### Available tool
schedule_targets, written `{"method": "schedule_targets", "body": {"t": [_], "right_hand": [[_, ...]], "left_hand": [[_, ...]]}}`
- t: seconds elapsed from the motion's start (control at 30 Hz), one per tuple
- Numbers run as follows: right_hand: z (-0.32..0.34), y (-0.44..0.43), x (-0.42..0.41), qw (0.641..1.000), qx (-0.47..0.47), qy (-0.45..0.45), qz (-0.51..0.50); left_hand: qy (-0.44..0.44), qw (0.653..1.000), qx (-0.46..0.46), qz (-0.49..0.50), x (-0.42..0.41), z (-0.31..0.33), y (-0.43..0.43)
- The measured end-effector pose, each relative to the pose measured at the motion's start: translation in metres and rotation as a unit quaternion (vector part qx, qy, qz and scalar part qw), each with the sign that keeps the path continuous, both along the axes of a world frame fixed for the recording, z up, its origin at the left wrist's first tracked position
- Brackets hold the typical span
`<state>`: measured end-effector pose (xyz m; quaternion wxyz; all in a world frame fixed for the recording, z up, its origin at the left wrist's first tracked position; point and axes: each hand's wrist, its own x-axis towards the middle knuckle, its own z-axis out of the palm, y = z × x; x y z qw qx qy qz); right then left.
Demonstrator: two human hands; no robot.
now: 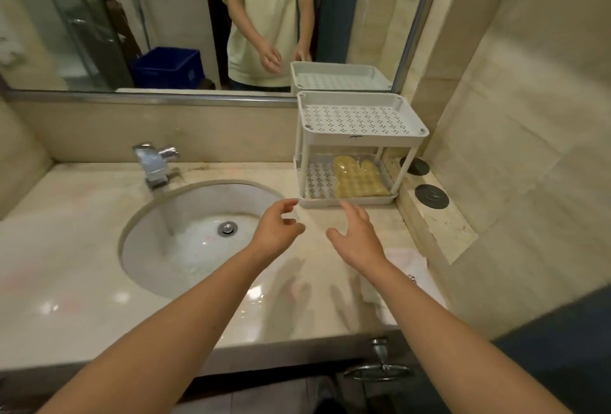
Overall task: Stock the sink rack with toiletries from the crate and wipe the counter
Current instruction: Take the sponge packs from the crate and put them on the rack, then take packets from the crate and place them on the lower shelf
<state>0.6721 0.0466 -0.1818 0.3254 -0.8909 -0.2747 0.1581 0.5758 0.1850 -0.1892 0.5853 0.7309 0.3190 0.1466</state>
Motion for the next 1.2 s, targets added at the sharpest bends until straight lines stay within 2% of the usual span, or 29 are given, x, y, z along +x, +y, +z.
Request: {"method": "schedule_targets", "body": {"t": [0.4,0.7,1.03,1.2], "right_hand": [[0.013,0.072,-0.122,0.989,0.042,0.011,0.139],[0.013,0.132,-0.174,0.953,0.025,-0.004,0.303],[0.008,0.166,-0.214,0.857,-0.008,-0.018,0.515],[0.001,0.167,-0.244,0.789,-0.030,-0.026,0.613]], "left_hand": [[-0.017,0.993,0.033,0.113,-0.154,0.010,0.050],[0.012,0.965,0.051,0.257,-0.248,-0.005,0.067],[0.084,0.895,0.052,0.435,-0.314,-0.014,0.025],[0.126,0.850,0.047,0.509,-0.343,-0.018,-0.016]]}}
